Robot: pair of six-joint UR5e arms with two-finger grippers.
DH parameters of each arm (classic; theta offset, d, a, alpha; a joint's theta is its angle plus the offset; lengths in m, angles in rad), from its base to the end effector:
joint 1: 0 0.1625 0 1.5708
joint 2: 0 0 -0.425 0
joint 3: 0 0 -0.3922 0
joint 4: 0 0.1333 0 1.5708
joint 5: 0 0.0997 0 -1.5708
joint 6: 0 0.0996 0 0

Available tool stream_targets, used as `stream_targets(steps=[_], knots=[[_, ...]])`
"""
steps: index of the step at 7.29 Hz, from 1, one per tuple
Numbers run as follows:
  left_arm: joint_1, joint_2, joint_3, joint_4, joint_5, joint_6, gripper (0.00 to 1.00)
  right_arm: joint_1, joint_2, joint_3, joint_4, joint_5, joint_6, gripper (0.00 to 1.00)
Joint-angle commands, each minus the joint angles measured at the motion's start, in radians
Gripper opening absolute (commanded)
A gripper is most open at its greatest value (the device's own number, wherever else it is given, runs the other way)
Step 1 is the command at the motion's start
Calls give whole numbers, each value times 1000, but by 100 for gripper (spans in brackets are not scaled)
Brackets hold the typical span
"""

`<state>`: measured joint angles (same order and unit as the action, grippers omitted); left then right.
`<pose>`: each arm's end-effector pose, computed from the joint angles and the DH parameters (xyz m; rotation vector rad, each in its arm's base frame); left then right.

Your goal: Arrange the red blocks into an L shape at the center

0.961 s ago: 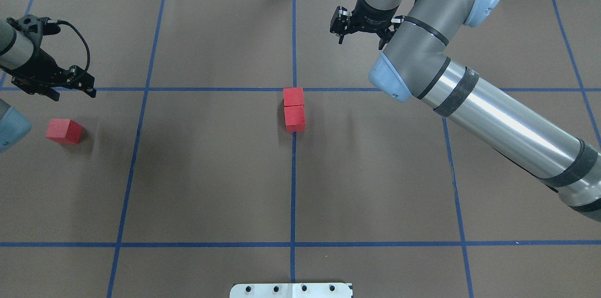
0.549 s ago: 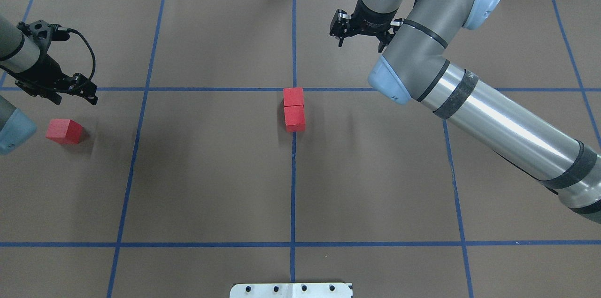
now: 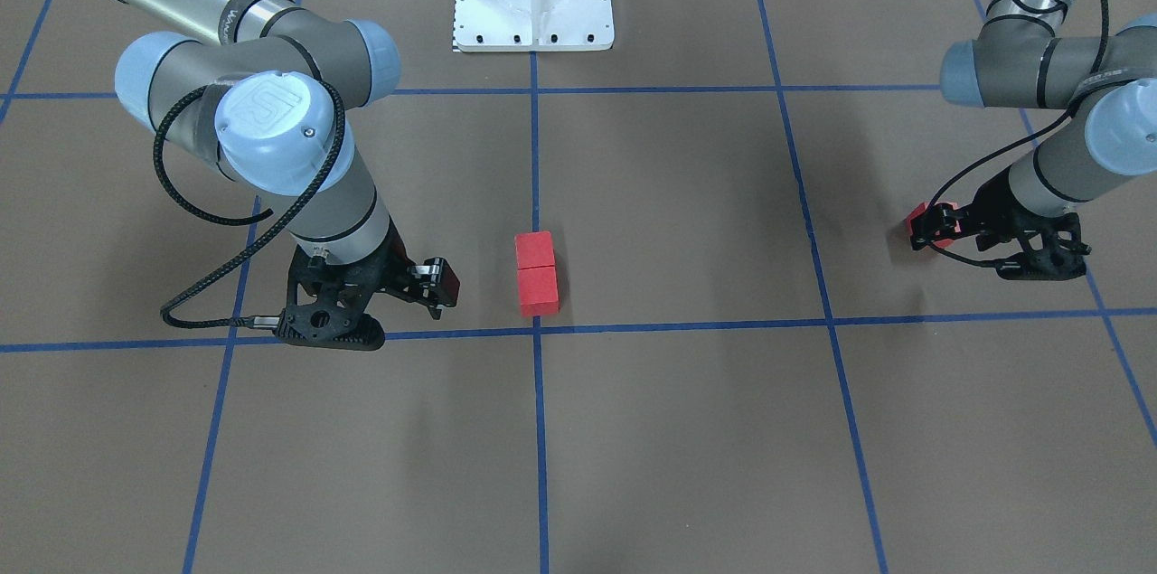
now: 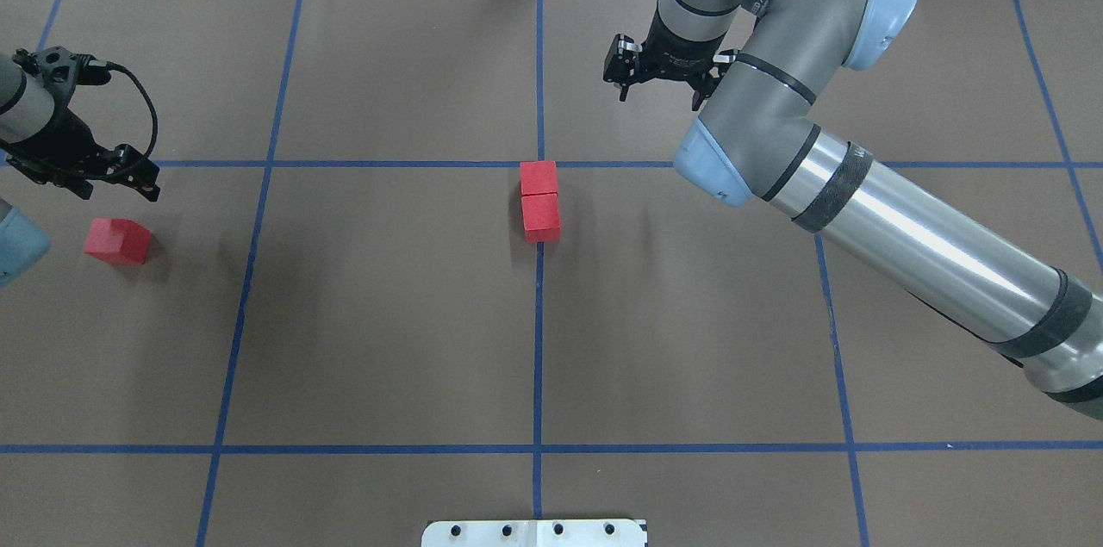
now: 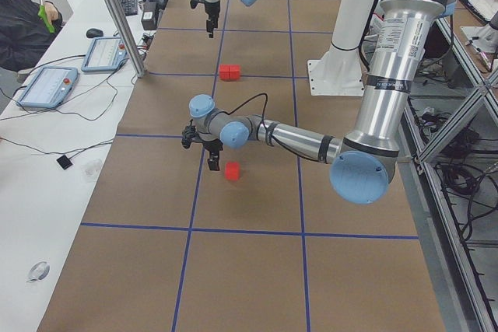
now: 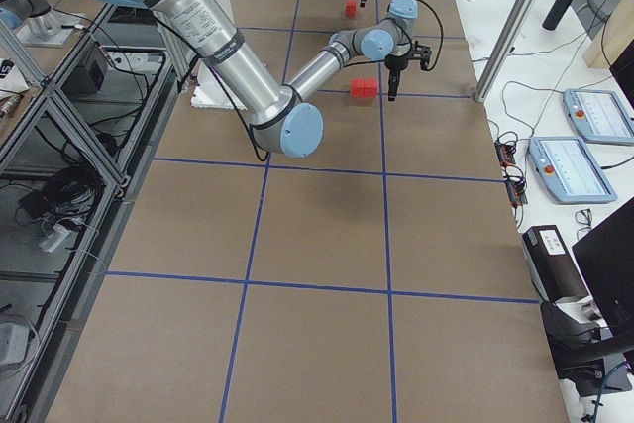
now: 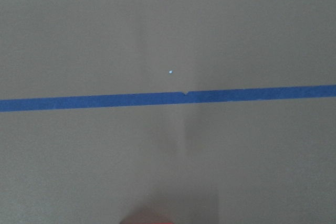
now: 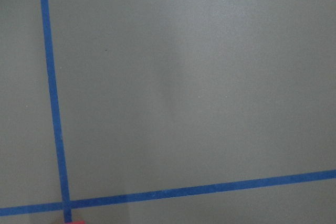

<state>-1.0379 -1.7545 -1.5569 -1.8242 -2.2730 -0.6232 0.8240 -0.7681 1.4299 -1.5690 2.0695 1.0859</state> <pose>0.2385 -0.5401 0.5425 -0.0381 0.8001 0.0631 -0.4449 -0.6068 0.2243 0.0145 -0.8075 0.1551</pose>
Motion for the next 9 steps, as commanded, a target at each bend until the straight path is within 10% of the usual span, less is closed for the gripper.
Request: stream_targets(steps=[1, 9], knots=[[-1, 15, 0, -1, 1, 0, 100, -8, -2, 0, 1, 0, 2, 99], [16, 29, 9, -1, 1, -3, 100, -39, -50, -6, 99, -34, 14, 99]])
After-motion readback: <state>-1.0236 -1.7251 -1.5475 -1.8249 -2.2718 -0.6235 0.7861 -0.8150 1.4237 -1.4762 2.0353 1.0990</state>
